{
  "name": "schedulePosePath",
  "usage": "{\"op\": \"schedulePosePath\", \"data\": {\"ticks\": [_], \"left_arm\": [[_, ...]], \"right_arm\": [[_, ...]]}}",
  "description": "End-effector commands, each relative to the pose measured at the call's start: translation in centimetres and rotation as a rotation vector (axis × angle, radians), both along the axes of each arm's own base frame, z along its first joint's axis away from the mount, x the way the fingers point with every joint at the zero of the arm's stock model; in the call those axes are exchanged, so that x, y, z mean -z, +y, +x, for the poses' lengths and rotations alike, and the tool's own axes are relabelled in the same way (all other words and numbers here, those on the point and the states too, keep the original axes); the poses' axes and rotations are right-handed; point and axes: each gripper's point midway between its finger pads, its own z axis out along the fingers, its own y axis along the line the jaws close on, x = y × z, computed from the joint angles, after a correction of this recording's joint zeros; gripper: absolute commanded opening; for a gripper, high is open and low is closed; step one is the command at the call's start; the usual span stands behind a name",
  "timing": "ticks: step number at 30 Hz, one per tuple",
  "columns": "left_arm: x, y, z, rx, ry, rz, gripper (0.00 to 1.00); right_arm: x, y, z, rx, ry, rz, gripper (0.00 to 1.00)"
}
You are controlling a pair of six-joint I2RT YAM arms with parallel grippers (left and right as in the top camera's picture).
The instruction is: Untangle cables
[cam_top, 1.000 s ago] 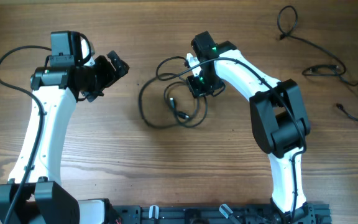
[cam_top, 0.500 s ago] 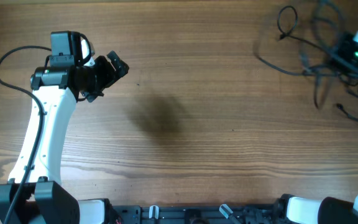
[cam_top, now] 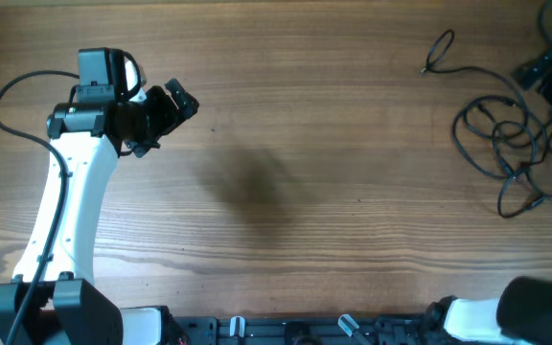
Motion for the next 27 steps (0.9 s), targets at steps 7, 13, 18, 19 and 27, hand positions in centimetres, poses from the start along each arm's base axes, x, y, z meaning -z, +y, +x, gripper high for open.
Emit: {"op": "schedulePosePath", "data": {"ticks": [7,13,18,19,27], "left_arm": [[0.2,0.0,0.1,-0.004,0.005,0.002,1.00],[0.2,0.0,0.1,-0.005,0.005,0.002,1.00],[0.2,0.0,0.1,-0.004,0.005,0.002,1.00],[0.2,0.0,0.1,-0.005,0.005,0.003,1.00],[0.2,0.0,0.1,-0.004,0.005,0.003,1.00]], "right_arm": [[-9.4,15.1,-9.6,-0.420,-0.228,0.059,1.00],[-6.0,14.3,-10.5,-0.375,-0.078,0.061,1.00],[-2.9,14.7,-8.3,-0.516,-0.226,-0.076,1.00],[-2.5,15.1,-8.1,-0.552,-0.296,-0.115,1.00],[2.6,15.8,-10.8,-0.549,-0.889,-0.403,1.00]]}}
